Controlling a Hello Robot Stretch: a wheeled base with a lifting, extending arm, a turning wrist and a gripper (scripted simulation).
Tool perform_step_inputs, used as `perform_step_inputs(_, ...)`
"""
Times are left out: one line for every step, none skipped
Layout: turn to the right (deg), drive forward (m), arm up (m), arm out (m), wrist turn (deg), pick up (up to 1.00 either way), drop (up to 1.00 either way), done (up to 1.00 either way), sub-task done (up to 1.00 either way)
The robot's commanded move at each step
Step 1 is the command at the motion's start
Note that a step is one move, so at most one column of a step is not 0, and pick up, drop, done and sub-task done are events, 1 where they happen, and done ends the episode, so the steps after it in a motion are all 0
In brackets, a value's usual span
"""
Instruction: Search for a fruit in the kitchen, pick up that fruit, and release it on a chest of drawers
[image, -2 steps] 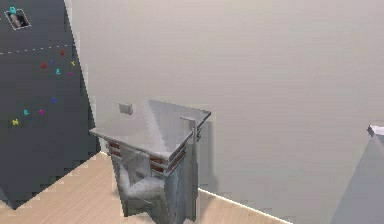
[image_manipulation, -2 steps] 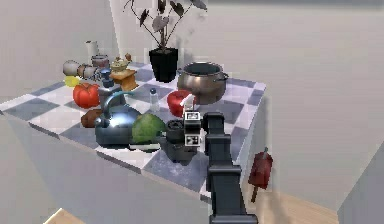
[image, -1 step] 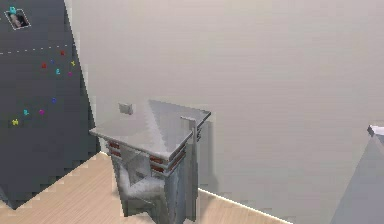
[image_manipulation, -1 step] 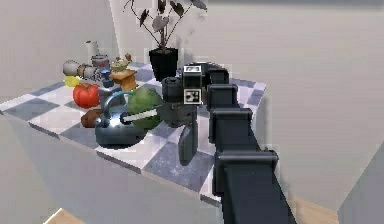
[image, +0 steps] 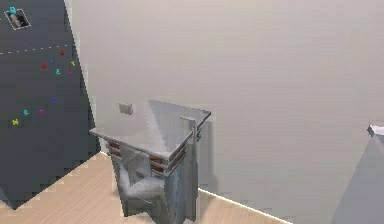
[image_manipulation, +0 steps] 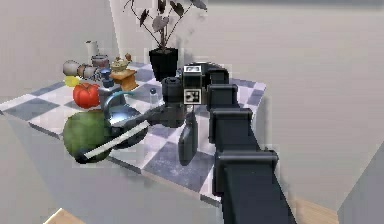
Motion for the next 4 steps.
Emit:
perform_step_inputs(0.0,0.0,0.0,0.0,-45.0,0.0,0.0,0.0,0.0)
perform_step_inputs(0.0,0.0,0.0,0.0,-3.0,0.0,0.0,0.0,0.0)
perform_step_inputs(0.0,0.0,0.0,-0.24,0.0,0.0,0.0,0.0,0.0)
perform_step_inputs(-45.0,0.0,0.0,0.0,0.0,0.0,0.0,0.0,0.0)
